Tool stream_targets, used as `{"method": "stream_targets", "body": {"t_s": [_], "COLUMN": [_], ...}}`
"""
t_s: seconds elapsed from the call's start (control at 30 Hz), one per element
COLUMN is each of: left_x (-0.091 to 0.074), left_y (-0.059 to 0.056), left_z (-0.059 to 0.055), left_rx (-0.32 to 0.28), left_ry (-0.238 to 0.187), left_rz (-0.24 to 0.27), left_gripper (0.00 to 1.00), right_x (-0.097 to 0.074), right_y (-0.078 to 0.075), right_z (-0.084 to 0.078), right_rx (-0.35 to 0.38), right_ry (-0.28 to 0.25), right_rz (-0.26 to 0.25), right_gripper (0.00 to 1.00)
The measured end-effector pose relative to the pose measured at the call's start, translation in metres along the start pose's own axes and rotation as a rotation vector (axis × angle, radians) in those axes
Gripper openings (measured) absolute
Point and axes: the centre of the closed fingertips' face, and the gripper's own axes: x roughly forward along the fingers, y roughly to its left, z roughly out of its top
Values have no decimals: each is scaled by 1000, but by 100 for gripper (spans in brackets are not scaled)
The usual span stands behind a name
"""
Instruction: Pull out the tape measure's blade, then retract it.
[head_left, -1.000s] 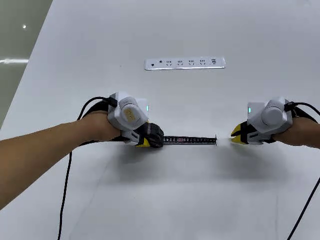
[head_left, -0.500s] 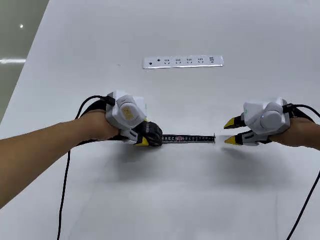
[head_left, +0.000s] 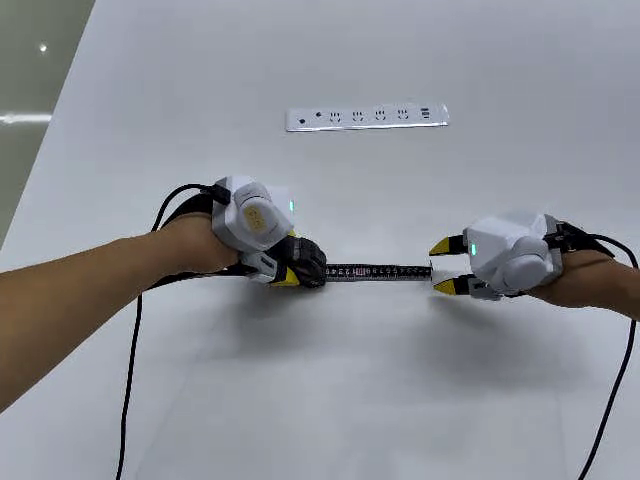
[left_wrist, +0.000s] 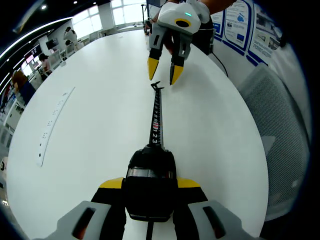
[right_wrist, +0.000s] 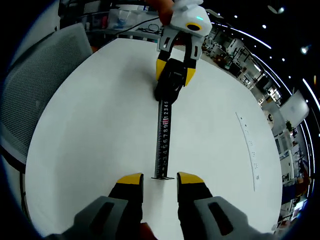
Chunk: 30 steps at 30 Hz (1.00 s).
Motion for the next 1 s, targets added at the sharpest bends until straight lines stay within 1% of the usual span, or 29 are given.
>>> {"method": "stream_targets", "body": {"t_s": [0.07, 0.27, 0.43, 0.6, 0.77, 0.83, 0.9, 1.0], "left_x": [0, 0, 0, 0, 0, 0, 0, 0], "left_y": [0, 0, 1, 0, 0, 0, 0, -1], "left_z": [0, 0, -1, -1, -1, -1, -1, 0], "left_rx": [0, -1, -1, -2, -3, -2, -2, -3], "left_ry": [0, 1, 1, 1, -1, -1, -1, -2], "left_rz": [0, -1, -2, -2, -2, -1, -1, -1], "left_gripper": [34, 34, 34, 34, 34, 34, 34, 34], "right_x": [3, 9, 9, 12, 16, 18, 18, 18], "right_y": [0, 2, 1, 1, -2, 0, -2, -5], "right_z": [-1, -9, -8, -9, -10, -11, -12, -12], "right_rx": [-15, -14, -11, -38, -86, -99, -116, -105], "right_ry": [7, 21, 18, 25, 40, 44, 44, 42], "right_rz": [-3, 3, -7, -26, -47, -44, -56, -63], "right_gripper": [25, 24, 23, 22, 22, 21, 21, 19]}}
